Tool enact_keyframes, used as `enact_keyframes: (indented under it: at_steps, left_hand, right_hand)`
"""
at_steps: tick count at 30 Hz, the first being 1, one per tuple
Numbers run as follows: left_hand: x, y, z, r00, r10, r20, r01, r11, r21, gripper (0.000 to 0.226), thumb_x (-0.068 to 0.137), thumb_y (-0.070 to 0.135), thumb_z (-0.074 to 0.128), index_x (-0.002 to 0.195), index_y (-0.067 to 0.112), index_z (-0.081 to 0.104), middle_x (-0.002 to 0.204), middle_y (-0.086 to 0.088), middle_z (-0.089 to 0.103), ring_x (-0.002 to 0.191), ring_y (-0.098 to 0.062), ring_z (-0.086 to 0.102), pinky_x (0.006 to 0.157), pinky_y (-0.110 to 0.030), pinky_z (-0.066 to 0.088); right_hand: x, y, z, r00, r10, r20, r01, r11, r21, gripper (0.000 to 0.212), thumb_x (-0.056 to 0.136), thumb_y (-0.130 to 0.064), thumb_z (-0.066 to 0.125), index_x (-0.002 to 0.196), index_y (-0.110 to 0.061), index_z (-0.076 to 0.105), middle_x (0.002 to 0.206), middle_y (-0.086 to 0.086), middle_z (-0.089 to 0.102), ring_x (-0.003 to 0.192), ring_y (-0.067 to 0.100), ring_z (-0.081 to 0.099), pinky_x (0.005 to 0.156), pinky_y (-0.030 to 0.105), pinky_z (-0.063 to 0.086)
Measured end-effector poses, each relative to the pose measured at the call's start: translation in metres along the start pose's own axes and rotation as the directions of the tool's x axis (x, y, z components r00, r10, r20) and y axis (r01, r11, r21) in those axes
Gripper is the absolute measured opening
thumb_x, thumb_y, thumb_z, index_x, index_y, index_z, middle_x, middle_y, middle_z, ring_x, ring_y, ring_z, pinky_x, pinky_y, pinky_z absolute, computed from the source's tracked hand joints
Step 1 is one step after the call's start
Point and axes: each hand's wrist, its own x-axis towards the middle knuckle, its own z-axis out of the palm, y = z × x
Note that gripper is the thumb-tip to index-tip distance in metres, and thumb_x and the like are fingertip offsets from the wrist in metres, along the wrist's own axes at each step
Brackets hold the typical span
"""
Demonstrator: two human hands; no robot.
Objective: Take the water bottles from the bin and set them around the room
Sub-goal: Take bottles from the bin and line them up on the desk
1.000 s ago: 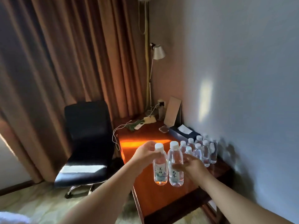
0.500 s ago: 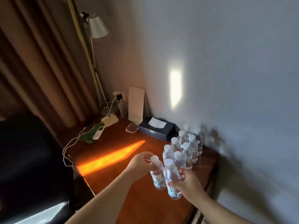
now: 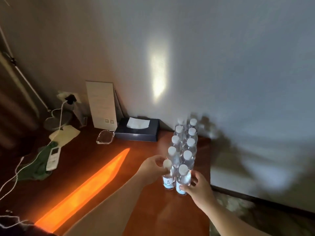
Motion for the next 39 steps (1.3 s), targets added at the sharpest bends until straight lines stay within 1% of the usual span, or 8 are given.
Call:
enact_keyframes:
  at_steps: [2,7,17,22,26,32,36,39]
  left_hand:
    - [0.005,-0.004,-0.005,0.998,0.04,0.049,-0.042,0.999,0.03,0.042,0.071,0.037,0.085,0.11,0.038,0.068,0.099,0.018,0.072,0.09,-0.002,0.07,0.087,-0.032,0.059]
    - [0.009,-0.004,-0.011,0.976,0.147,0.16,-0.164,0.981,0.102,0.044,0.078,0.034,0.083,0.119,0.03,0.066,0.105,0.014,0.071,0.094,-0.002,0.068,0.089,-0.033,0.059]
    - [0.008,-0.005,-0.006,0.975,0.154,0.158,-0.162,0.986,0.037,0.043,0.076,0.032,0.085,0.114,0.03,0.063,0.104,0.011,0.07,0.092,-0.001,0.066,0.082,-0.024,0.058]
    - [0.015,0.01,-0.025,0.962,0.138,0.234,-0.135,0.99,-0.028,0.051,0.078,0.068,0.067,0.107,0.029,0.052,0.105,0.003,0.064,0.093,-0.013,0.065,0.071,-0.024,0.053]
    - [0.022,0.05,-0.042,0.971,0.241,-0.003,-0.24,0.966,-0.101,0.053,0.082,0.085,0.037,0.093,0.035,0.054,0.095,0.004,0.067,0.086,-0.012,0.064,0.078,-0.037,0.055]
    - [0.011,0.147,-0.009,0.925,0.368,-0.093,-0.38,0.902,-0.205,0.046,0.089,0.061,0.036,0.085,0.022,0.059,0.092,-0.004,0.069,0.089,-0.029,0.066,0.089,-0.051,0.052]
    - [-0.007,0.216,0.047,0.896,0.444,-0.012,-0.424,0.848,-0.318,0.034,0.103,0.041,0.041,0.084,0.019,0.06,0.084,-0.002,0.066,0.07,-0.016,0.062,0.062,-0.028,0.048]
    - [-0.03,0.26,0.098,0.875,0.476,0.088,-0.416,0.833,-0.366,0.037,0.103,0.044,0.039,0.087,0.018,0.06,0.083,0.001,0.065,0.067,-0.015,0.062,0.059,-0.027,0.044]
  right_hand:
    - [-0.002,-0.002,0.007,0.999,0.022,-0.037,-0.023,1.0,-0.009,0.062,0.068,-0.022,0.089,0.119,-0.028,0.055,0.117,-0.01,0.064,0.111,0.008,0.062,0.086,0.023,0.052]
    - [-0.004,-0.002,0.017,0.985,0.035,-0.171,-0.037,0.999,-0.006,0.069,0.067,-0.014,0.089,0.128,-0.009,0.058,0.123,0.004,0.066,0.116,0.02,0.063,0.098,0.045,0.054]
    - [-0.012,-0.004,0.019,0.977,0.053,-0.206,-0.053,0.999,0.006,0.069,0.074,-0.013,0.085,0.135,-0.009,0.053,0.13,0.005,0.065,0.122,0.021,0.061,0.104,0.044,0.051]
    - [-0.016,-0.013,0.009,0.994,0.046,-0.098,-0.055,0.995,-0.086,0.067,0.075,-0.019,0.076,0.135,-0.03,0.048,0.13,-0.009,0.06,0.121,0.011,0.059,0.102,0.035,0.052]
    - [-0.013,-0.021,-0.012,0.97,0.104,-0.218,-0.1,0.995,0.028,0.058,0.09,-0.011,0.061,0.145,-0.019,0.042,0.14,0.002,0.055,0.122,0.012,0.054,0.104,0.033,0.047]
    - [-0.017,-0.049,-0.093,0.884,0.217,-0.413,-0.096,0.951,0.293,0.037,0.095,-0.006,0.054,0.132,-0.014,0.053,0.12,0.005,0.061,0.092,0.018,0.061,0.08,0.035,0.052]
    - [-0.043,-0.06,-0.168,0.807,0.22,-0.548,-0.029,0.942,0.335,0.031,0.094,-0.01,0.053,0.123,-0.016,0.061,0.097,0.0,0.063,0.084,0.018,0.062,0.086,0.044,0.057]
    - [-0.077,-0.052,-0.223,0.756,0.212,-0.62,0.057,0.922,0.384,0.027,0.095,-0.011,0.053,0.12,-0.017,0.061,0.094,-0.001,0.063,0.081,0.016,0.061,0.077,0.039,0.056]
